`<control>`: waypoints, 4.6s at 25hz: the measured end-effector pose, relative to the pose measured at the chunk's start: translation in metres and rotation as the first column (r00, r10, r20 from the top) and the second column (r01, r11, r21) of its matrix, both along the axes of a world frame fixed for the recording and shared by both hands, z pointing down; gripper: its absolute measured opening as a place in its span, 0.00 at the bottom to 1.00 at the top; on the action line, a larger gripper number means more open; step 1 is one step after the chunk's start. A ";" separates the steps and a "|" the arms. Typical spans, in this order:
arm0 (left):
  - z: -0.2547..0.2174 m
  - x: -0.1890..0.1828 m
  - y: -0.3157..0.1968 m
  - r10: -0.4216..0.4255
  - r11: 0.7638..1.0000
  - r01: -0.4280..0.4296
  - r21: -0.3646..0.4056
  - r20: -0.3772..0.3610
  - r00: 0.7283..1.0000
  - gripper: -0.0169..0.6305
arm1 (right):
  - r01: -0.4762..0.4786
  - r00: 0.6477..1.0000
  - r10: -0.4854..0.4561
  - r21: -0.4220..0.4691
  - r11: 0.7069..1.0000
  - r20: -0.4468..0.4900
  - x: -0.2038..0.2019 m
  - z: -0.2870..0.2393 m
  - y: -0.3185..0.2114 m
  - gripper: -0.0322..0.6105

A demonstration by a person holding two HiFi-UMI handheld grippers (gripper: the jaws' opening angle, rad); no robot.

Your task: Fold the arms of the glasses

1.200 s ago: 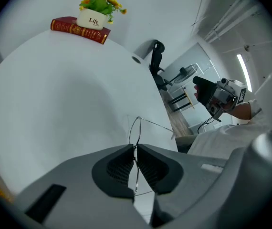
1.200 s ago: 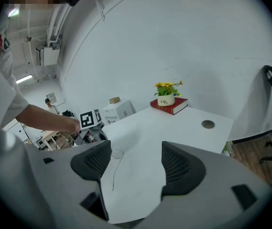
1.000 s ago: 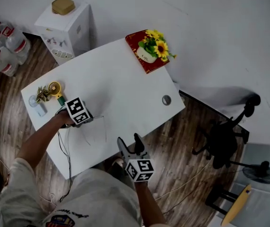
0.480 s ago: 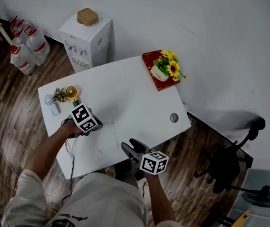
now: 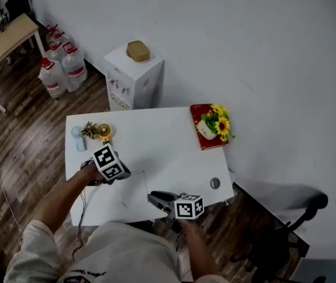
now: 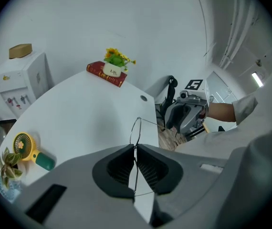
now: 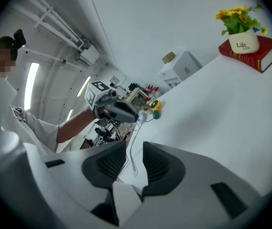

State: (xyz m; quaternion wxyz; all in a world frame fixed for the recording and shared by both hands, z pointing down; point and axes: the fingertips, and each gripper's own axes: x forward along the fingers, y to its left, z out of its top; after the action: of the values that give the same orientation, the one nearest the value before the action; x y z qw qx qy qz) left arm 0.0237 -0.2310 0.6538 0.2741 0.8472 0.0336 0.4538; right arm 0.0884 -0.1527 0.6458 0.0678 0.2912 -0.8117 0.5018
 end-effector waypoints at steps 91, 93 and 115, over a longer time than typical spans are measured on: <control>-0.035 0.039 -0.058 -0.558 0.824 0.566 -0.028 -0.211 0.803 0.06 | -0.425 0.900 0.426 -0.030 0.905 0.094 0.021 0.015 0.011 0.58; -0.036 0.040 -0.058 -0.562 0.822 0.569 -0.033 -0.215 0.799 0.06 | -0.436 0.889 0.437 -0.043 0.899 0.134 0.016 0.009 0.005 0.58; -0.041 0.051 -0.042 -0.528 0.840 0.541 -0.035 -0.280 0.802 0.06 | -0.495 0.821 0.486 -0.050 0.868 0.301 0.024 -0.020 -0.013 0.21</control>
State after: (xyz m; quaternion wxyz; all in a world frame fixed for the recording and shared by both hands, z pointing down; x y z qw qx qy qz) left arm 0.0749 -0.2727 0.6133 0.3632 0.8836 -0.1790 0.2350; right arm 0.1121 -0.1654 0.6255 -0.1932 0.4103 -0.7175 0.5287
